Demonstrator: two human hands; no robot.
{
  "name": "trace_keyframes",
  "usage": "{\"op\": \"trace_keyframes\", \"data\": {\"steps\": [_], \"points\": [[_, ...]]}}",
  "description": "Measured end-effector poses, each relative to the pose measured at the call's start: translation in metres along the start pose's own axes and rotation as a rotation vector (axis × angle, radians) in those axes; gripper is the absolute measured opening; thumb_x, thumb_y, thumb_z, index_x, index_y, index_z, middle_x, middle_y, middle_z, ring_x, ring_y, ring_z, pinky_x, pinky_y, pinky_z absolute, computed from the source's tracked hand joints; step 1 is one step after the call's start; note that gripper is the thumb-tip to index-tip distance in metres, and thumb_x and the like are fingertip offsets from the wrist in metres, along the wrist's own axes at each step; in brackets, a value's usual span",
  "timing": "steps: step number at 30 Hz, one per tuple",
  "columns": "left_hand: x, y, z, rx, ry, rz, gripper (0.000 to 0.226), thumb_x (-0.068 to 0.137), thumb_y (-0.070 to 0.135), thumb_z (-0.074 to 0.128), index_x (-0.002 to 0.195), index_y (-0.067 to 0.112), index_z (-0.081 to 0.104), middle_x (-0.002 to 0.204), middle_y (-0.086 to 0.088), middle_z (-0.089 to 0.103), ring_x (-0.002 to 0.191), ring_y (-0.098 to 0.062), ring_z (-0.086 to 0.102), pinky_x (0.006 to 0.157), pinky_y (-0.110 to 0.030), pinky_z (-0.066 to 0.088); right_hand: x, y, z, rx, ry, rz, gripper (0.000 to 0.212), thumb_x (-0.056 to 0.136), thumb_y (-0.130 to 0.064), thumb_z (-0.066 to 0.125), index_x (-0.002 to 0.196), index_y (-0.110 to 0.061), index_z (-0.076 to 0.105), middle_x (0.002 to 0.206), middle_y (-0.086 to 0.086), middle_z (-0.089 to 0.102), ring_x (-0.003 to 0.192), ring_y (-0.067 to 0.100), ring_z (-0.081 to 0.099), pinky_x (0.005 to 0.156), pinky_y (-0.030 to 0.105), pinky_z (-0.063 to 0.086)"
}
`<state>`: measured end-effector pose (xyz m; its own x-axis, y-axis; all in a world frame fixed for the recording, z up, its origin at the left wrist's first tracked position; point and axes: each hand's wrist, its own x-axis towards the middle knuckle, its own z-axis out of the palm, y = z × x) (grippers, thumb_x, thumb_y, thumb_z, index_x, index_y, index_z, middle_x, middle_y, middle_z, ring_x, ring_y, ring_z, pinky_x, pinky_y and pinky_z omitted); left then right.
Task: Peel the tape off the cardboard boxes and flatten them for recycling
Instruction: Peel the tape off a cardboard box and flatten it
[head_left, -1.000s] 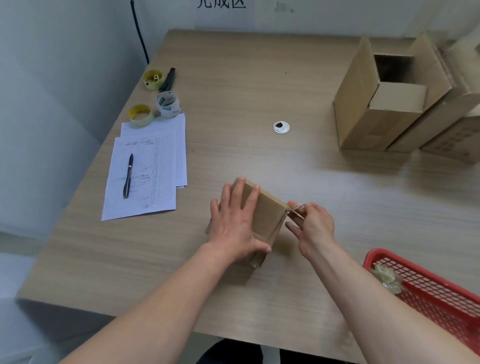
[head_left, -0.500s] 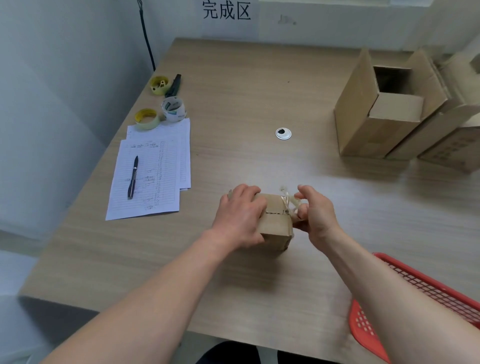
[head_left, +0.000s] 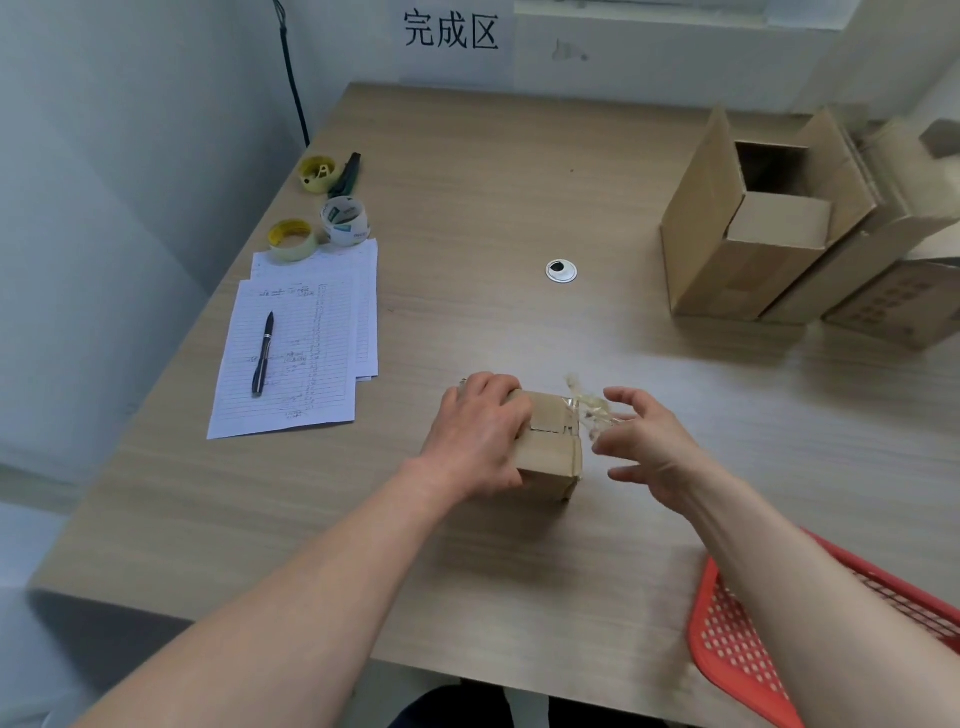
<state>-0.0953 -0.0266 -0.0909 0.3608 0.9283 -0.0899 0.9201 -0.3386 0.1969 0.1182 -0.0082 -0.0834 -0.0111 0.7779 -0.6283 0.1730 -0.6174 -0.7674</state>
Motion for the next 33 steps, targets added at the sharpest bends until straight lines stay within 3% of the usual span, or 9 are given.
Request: {"op": "trace_keyframes", "data": {"steps": [5,9,11,15,18,22,24,28,33], "points": [[-0.001,0.0,0.002,0.005,0.006,0.022,0.053,0.064,0.047,0.077,0.089,0.028,0.034,0.134,0.002,0.042,0.126,-0.023,0.033,0.095,-0.041,0.038,-0.002,0.012,0.003,0.201,0.069,-0.075,0.01,0.09,-0.001,0.063,0.094,-0.01,0.067,0.092,0.011,0.07,0.072,0.019,0.07,0.058,0.029,0.051],[-0.006,0.001,0.004,0.006,0.011,0.032,0.053,0.063,0.047,0.077,0.088,0.028,0.034,0.133,0.002,0.043,0.126,-0.023,0.034,0.095,-0.041,0.038,-0.001,-0.002,-0.003,0.532,0.063,-0.014,0.018,0.084,-0.008,0.053,0.068,-0.013,0.061,0.088,0.01,0.071,0.079,0.026,0.068,0.068,0.035,0.051],[-0.007,0.001,0.004,0.001,0.012,0.029,0.053,0.063,0.048,0.076,0.088,0.027,0.034,0.133,0.003,0.043,0.125,-0.024,0.034,0.095,-0.042,0.038,-0.001,-0.007,-0.003,0.488,0.026,-0.069,0.011,0.077,-0.015,0.052,0.073,-0.014,0.063,0.096,0.009,0.073,0.084,0.026,0.068,0.072,0.037,0.051],[-0.007,0.003,0.002,-0.008,0.009,0.021,0.052,0.063,0.047,0.075,0.087,0.027,0.034,0.133,0.003,0.043,0.126,-0.024,0.034,0.096,-0.043,0.039,-0.006,0.003,-0.001,0.483,-0.138,-0.19,0.05,0.062,-0.007,0.053,0.11,-0.007,0.066,0.11,0.011,0.069,0.102,0.023,0.066,0.081,0.043,0.057],[-0.007,0.003,0.001,-0.035,0.003,0.013,0.05,0.063,0.045,0.074,0.087,0.026,0.034,0.134,0.002,0.044,0.126,-0.024,0.034,0.098,-0.043,0.038,-0.009,0.015,0.004,0.514,-0.214,-0.211,0.058,0.057,0.003,0.055,0.114,-0.004,0.064,0.106,0.008,0.067,0.097,0.019,0.065,0.08,0.038,0.059],[-0.006,0.002,0.003,-0.033,0.017,0.015,0.049,0.063,0.045,0.074,0.086,0.026,0.035,0.132,0.003,0.045,0.125,-0.024,0.035,0.096,-0.042,0.038,-0.01,0.027,0.015,0.33,-0.037,-0.283,0.034,0.076,0.0,0.078,0.108,-0.009,0.071,0.098,0.002,0.075,0.092,0.017,0.069,0.08,0.035,0.056],[-0.007,0.002,0.003,-0.031,0.025,0.018,0.049,0.063,0.046,0.075,0.086,0.027,0.035,0.132,0.003,0.045,0.125,-0.023,0.035,0.096,-0.042,0.038,-0.009,0.027,0.02,0.29,0.078,-0.286,0.013,0.089,-0.009,0.072,0.101,-0.012,0.074,0.098,0.004,0.076,0.095,0.018,0.071,0.077,0.037,0.054],[-0.011,0.002,0.006,-0.043,0.044,0.047,0.05,0.063,0.044,0.074,0.086,0.027,0.033,0.13,0.002,0.046,0.123,-0.023,0.036,0.095,-0.042,0.039,0.001,0.015,0.028,0.354,0.237,-0.174,0.004,0.094,-0.015,0.064,0.092,-0.013,0.067,0.085,0.007,0.071,0.074,0.02,0.071,0.063,0.032,0.051],[-0.014,0.0,0.013,-0.067,0.096,0.039,0.063,0.06,0.054,0.077,0.105,0.025,0.043,0.127,0.004,0.047,0.12,-0.023,0.04,0.093,-0.043,0.041,0.014,-0.003,0.04,0.424,0.216,0.187,0.009,0.094,-0.017,0.06,0.086,-0.014,0.058,0.058,0.002,0.05,0.041,0.012,0.045,0.048,0.025,0.043]]}}
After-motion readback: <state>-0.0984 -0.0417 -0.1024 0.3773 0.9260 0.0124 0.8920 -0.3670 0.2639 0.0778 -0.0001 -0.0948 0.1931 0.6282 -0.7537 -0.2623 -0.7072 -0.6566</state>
